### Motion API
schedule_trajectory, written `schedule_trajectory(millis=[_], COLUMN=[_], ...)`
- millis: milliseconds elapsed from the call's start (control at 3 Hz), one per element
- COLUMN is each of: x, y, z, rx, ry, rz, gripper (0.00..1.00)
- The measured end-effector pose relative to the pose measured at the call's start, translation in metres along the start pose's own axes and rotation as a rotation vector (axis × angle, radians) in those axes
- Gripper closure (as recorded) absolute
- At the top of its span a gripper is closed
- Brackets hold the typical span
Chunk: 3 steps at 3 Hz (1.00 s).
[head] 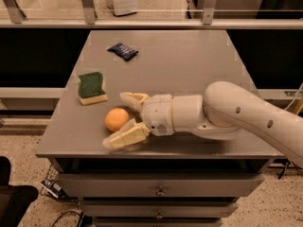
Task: Move orange near rxbar blueberry
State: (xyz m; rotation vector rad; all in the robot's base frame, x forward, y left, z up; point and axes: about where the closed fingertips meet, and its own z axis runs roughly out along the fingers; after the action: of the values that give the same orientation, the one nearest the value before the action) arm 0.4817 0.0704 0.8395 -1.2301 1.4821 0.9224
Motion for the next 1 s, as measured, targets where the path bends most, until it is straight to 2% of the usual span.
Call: schedule_trajectory(millis=[1000], x=[-0.0028], y=[0.0037], z=[0.0044], rx=[-0.01], ry=[0.001], rz=[-0.006], gripper=[0.88])
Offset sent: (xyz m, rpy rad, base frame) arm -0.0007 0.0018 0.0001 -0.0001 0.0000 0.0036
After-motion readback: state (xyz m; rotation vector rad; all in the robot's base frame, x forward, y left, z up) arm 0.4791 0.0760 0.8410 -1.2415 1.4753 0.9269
